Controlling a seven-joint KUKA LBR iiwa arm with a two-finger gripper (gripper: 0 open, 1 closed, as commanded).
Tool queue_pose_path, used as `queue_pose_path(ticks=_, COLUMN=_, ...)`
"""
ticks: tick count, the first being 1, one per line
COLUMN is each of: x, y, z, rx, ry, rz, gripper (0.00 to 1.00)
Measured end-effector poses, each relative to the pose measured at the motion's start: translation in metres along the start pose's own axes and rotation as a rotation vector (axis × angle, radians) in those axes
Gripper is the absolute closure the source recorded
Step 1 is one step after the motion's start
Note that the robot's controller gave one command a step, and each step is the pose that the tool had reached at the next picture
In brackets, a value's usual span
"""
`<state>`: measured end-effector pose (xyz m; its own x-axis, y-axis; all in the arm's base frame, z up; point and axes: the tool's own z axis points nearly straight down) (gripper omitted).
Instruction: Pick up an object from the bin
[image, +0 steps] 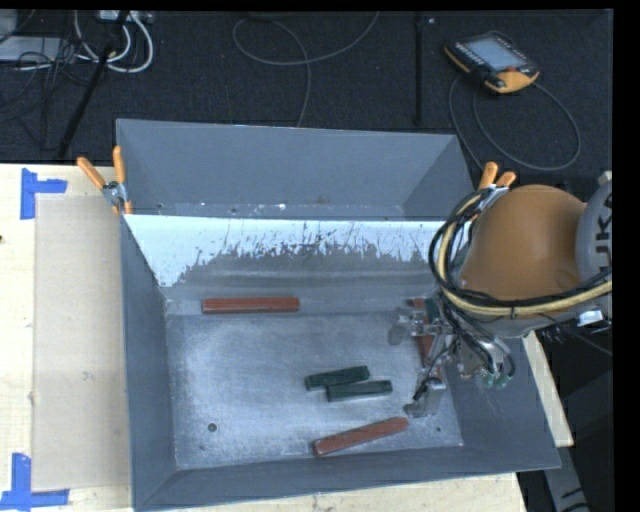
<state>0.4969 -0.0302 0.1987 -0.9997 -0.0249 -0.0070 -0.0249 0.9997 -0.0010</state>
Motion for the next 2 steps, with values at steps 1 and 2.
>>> queue_pose_path(ticks=1, x=-0.009, y=0.023, z=0.061, rx=-0.001, ry=0.004, rz=-0.099, gripper=0.0)
queue_pose_path(ticks=2, x=-0.006, y=0.015, z=0.106, rx=-0.003, ry=0.009, rz=-0.259, gripper=0.0)
